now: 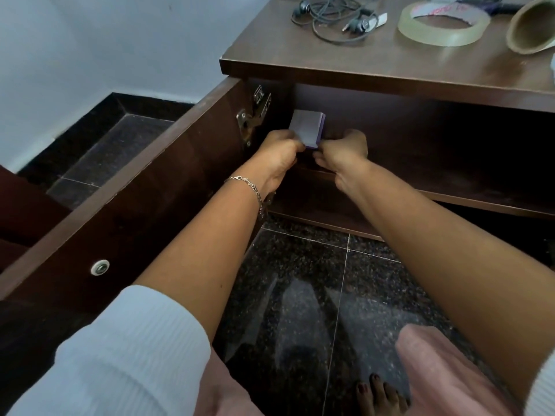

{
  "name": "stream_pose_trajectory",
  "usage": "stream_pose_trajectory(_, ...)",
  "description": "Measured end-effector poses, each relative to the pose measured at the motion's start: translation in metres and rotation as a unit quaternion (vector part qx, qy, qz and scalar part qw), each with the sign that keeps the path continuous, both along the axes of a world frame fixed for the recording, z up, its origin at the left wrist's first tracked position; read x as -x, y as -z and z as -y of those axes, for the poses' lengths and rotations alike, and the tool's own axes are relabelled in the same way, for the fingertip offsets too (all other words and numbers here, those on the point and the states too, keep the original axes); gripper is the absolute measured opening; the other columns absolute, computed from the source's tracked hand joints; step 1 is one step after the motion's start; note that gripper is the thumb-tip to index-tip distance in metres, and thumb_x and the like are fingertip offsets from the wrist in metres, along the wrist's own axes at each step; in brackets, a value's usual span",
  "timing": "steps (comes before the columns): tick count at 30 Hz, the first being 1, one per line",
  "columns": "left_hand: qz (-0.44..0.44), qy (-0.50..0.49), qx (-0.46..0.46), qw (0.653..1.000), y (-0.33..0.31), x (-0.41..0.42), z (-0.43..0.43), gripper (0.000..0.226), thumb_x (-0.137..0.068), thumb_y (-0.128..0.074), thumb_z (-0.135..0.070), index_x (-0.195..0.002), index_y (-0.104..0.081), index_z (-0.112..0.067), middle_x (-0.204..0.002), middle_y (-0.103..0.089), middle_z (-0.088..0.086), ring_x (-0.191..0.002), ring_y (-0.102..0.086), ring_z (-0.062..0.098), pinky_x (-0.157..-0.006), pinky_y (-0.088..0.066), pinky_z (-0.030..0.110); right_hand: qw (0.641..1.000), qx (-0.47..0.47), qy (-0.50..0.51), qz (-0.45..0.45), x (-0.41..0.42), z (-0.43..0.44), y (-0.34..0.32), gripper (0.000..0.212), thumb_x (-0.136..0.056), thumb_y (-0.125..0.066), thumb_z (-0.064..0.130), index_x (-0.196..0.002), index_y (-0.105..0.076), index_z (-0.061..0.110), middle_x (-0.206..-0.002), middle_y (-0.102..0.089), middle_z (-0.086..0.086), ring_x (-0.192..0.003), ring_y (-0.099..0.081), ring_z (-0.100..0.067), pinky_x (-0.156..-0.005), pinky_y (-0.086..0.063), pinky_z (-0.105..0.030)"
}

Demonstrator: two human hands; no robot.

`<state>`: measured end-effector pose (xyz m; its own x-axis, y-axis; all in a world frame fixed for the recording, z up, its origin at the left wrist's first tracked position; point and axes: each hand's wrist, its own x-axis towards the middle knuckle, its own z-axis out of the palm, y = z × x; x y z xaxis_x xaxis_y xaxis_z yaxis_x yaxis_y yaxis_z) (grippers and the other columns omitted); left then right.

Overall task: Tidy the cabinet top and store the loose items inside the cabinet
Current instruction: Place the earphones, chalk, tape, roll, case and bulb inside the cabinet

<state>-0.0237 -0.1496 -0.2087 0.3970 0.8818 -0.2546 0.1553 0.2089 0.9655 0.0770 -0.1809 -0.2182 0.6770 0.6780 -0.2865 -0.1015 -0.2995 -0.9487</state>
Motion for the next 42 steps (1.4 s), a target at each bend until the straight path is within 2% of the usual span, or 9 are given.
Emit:
stream_pose_trajectory(3,-0.002,0.011,-0.006,1.0,0.001,0.0,0.0,0.031,-0.09,-0.044,0.008,-0.106,-0.058,-0.014,-0.106,-0.055,0.002,-0.104,-0.05,0.017,-0.086,-0.041,0.024,1.0,-0.01,-0.008,0.0,0.0,0.003,0.004,0.017,-0.087,-0.061,0.006,-0.093,-0.052,0.018,-0.076,-0.065,-0.002,-0.079,-0.072,-0.022,-0.077,-0.06,-0.041)
stream_pose_trajectory(5,-0.017,0.005,-0.009,1.0,0.001,0.002,0.0,0.045,-0.091,-0.045,0.006,-0.135,-0.047,-0.006,-0.127,-0.053,0.005,-0.119,-0.047,0.018,-0.103,-0.037,0.028,1.0,-0.017,-0.01,0.018,0.0,0.008,0.006,0.011,-0.088,-0.058,0.009,-0.093,-0.059,0.019,-0.079,-0.067,0.0,-0.08,-0.071,-0.02,-0.079,-0.06,-0.043)
stream_pose_trajectory(7,-0.051,0.004,-0.026,0.998,0.003,0.003,0.001,0.054,-0.092,-0.048,-0.001,-0.145,-0.038,-0.008,-0.144,-0.045,0.008,-0.131,-0.042,0.022,-0.114,-0.032,0.036,0.998,-0.041,-0.011,0.054,0.001,0.014,0.007,0.012,-0.084,-0.058,0.014,-0.087,-0.061,0.025,-0.083,-0.07,0.002,-0.081,-0.07,-0.019,-0.081,-0.058,-0.046)
stream_pose_trajectory(12,-0.096,-0.016,-0.188,0.977,-0.01,0.007,0.031,0.042,-0.091,-0.058,-0.011,-0.132,-0.049,-0.013,-0.131,-0.056,0.004,-0.11,-0.055,0.011,-0.097,-0.042,0.021,0.969,-0.167,-0.005,0.183,0.013,0.04,-0.011,0.015,-0.08,-0.06,0.01,-0.084,-0.064,0.024,-0.085,-0.07,0.005,-0.081,-0.068,-0.013,-0.082,-0.056,-0.042)
stream_pose_trajectory(16,-0.052,-0.092,-0.352,0.93,-0.04,0.007,0.06,0.011,-0.09,-0.059,-0.015,-0.099,-0.054,-0.016,-0.089,-0.059,-0.008,-0.077,-0.055,0.001,-0.073,-0.047,0.019,0.916,-0.273,-0.026,0.294,0.019,0.062,-0.044,0.011,-0.084,-0.06,0.007,-0.091,-0.065,0.014,-0.086,-0.068,0.006,-0.079,-0.065,-0.008,-0.076,-0.055,-0.034)
stream_pose_trajectory(23,-0.021,-0.123,-0.475,0.871,-0.105,0.002,0.053,0.018,-0.086,-0.061,-0.014,-0.09,-0.046,-0.024,-0.067,-0.052,-0.009,-0.062,-0.054,0.01,-0.06,-0.045,0.019,0.856,-0.355,-0.018,0.375,0.009,0.07,-0.097,0.012,-0.087,-0.056,0.006,-0.093,-0.064,0.012,-0.087,-0.067,0.007,-0.082,-0.065,-0.009,-0.075,-0.054,-0.034)
stream_pose_trajectory(28,-0.095,-0.08,-0.46,0.879,-0.127,-0.01,0.007,0.019,-0.08,-0.07,-0.018,-0.092,-0.055,-0.022,-0.09,-0.065,-0.004,-0.083,-0.061,0.009,-0.08,-0.051,0.027,0.83,-0.324,0.01,0.455,-0.024,0.05,-0.124,0.016,-0.085,-0.052,0.007,-0.095,-0.064,0.013,-0.09,-0.067,0.004,-0.084,-0.061,-0.013,-0.077,-0.049,-0.028)
stream_pose_trajectory(34,-0.259,0.076,-0.38,0.885,-0.14,-0.023,-0.029,0.074,-0.08,-0.074,-0.034,-0.141,-0.038,-0.013,-0.145,-0.044,0.005,-0.132,-0.043,0.02,-0.108,-0.034,0.029,0.793,-0.163,-0.125,0.573,-0.066,0.017,-0.139,0.026,-0.086,-0.049,0.005,-0.104,-0.065,0.015,-0.103,-0.069,-0.003,-0.101,-0.059,-0.024,-0.086,-0.041,-0.03)
stream_pose_trajectory(42,-0.33,0.073,-0.388,0.857,-0.134,-0.032,-0.052,0.074,-0.083,-0.05,-0.069,-0.145,-0.038,-0.031,-0.149,-0.043,0.003,-0.141,-0.029,0.03,-0.114,-0.029,0.042,0.75,-0.115,-0.154,0.633,-0.063,0.012,-0.139,0.033,-0.085,-0.047,0.006,-0.113,-0.062,0.011,-0.114,-0.063,-0.009,-0.113,-0.049,-0.029,-0.094,-0.04,-0.038)
